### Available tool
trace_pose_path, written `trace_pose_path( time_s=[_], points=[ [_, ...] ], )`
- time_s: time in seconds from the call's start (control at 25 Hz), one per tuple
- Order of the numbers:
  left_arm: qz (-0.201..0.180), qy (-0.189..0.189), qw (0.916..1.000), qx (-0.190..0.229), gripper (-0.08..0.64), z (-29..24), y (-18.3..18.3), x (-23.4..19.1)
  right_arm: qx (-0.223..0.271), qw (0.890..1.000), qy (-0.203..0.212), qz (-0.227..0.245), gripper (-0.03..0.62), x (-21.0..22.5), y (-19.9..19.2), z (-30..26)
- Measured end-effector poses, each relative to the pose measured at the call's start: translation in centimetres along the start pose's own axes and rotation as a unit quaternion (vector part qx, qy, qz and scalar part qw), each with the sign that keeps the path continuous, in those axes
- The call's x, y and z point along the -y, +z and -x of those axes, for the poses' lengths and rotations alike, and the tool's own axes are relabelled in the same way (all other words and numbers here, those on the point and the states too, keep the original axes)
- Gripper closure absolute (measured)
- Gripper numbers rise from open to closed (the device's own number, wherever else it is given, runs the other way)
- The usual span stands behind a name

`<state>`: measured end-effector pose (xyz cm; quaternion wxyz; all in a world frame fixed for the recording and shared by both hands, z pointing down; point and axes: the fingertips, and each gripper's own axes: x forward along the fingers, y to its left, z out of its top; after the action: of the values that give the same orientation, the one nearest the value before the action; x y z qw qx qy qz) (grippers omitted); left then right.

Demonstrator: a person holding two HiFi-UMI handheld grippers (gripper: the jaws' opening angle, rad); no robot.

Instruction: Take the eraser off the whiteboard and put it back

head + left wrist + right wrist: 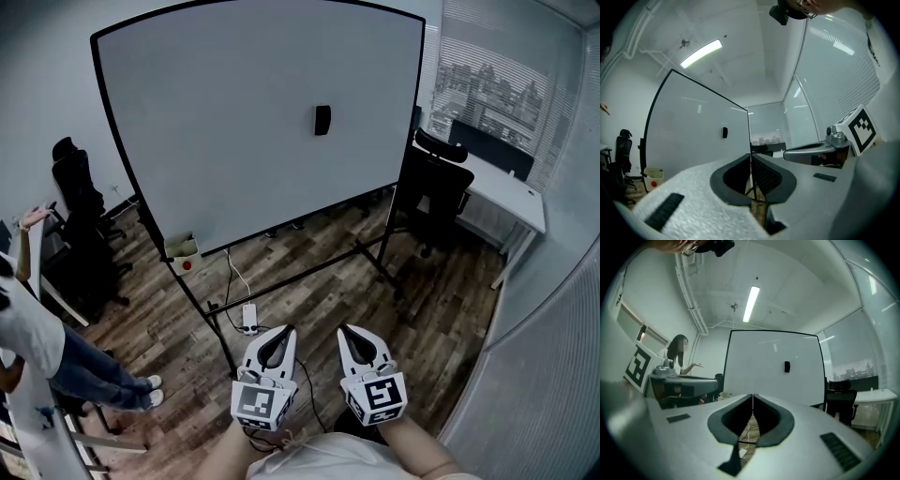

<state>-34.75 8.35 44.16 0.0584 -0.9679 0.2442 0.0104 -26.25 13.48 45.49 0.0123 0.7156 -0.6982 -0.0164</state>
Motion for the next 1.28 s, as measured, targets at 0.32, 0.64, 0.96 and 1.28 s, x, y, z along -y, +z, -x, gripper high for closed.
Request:
trace_pose_path(
  time_s=[0.32,0.64,0.96,1.28],
  points=[
    [-0.005,0.039,0.9992,0.003,0.543,-14.0,0.9,2.2,0.004,0.999,0.039,-0.002,0.565,13.7,0.5,-5.0],
    [0.007,0.079,0.9968,0.002,0.541,-26.5,1.0,3.3,-0.007,0.998,0.069,-0.004,0.565,25.5,-0.1,-9.6],
    [0.002,0.093,0.9955,-0.015,0.541,-34.8,-0.7,1.1,-0.010,0.997,0.074,-0.027,0.565,32.4,-1.6,-15.8],
    [0.014,0.112,0.9937,0.000,0.541,-44.7,-1.5,-4.8,-0.012,0.996,0.092,-0.007,0.565,37.6,-1.7,-25.4]
  ],
)
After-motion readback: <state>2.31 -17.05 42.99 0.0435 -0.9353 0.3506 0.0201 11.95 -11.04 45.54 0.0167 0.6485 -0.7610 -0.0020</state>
